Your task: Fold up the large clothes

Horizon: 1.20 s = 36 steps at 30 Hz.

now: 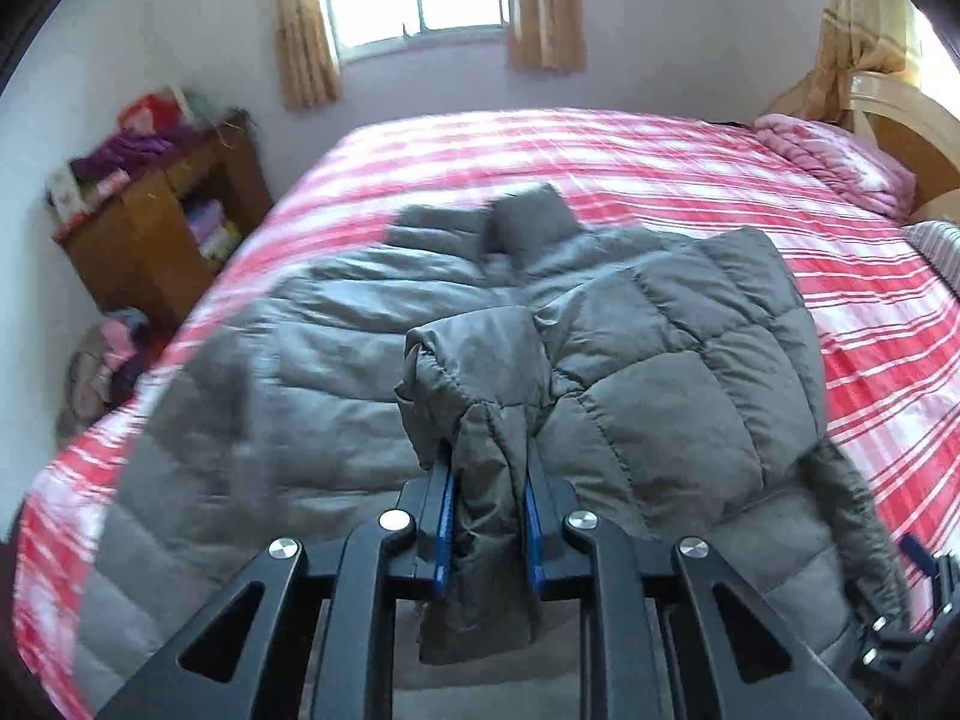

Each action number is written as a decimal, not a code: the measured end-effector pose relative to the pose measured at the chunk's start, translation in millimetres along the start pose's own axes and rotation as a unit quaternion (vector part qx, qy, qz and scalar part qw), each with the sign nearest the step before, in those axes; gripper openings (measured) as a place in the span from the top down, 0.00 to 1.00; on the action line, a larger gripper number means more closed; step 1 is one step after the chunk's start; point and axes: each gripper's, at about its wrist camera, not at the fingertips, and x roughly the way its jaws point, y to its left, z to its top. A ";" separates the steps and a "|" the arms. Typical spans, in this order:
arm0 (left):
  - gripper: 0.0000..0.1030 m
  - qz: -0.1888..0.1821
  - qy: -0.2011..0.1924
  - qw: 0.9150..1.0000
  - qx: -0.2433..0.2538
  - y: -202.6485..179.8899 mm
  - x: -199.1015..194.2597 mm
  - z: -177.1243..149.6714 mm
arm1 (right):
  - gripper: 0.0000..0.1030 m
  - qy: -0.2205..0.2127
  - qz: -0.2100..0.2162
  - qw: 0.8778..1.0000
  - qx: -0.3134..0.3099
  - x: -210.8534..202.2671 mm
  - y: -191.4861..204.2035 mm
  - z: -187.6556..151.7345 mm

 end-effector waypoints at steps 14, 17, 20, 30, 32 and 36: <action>0.53 0.119 0.036 0.992 0.012 38.7 35.1 -37.9 | 0.05 0.026 0.015 1.000 0.003 3.4 -2.2 4.0; 0.12 0.154 -0.037 0.987 -0.001 47.5 3.2 -23.3 | 0.10 0.031 0.025 0.999 0.006 -19.9 -9.3 18.9; 0.08 0.164 -0.099 0.981 -0.017 53.1 -13.5 -7.7 | 0.11 -0.014 0.023 1.000 0.002 -50.8 -13.7 47.8; 0.08 0.146 -0.050 0.987 -0.044 27.7 59.8 12.4 | 0.32 -0.107 0.035 0.993 -0.034 8.2 35.2 161.5; 0.08 0.151 -0.028 0.987 -0.049 30.1 83.6 10.0 | 0.32 -0.105 0.038 0.992 -0.053 34.7 52.9 167.9; 0.08 0.152 0.010 0.987 -0.055 31.9 117.1 4.5 | 0.32 -0.061 0.045 0.995 -0.072 92.2 72.4 170.0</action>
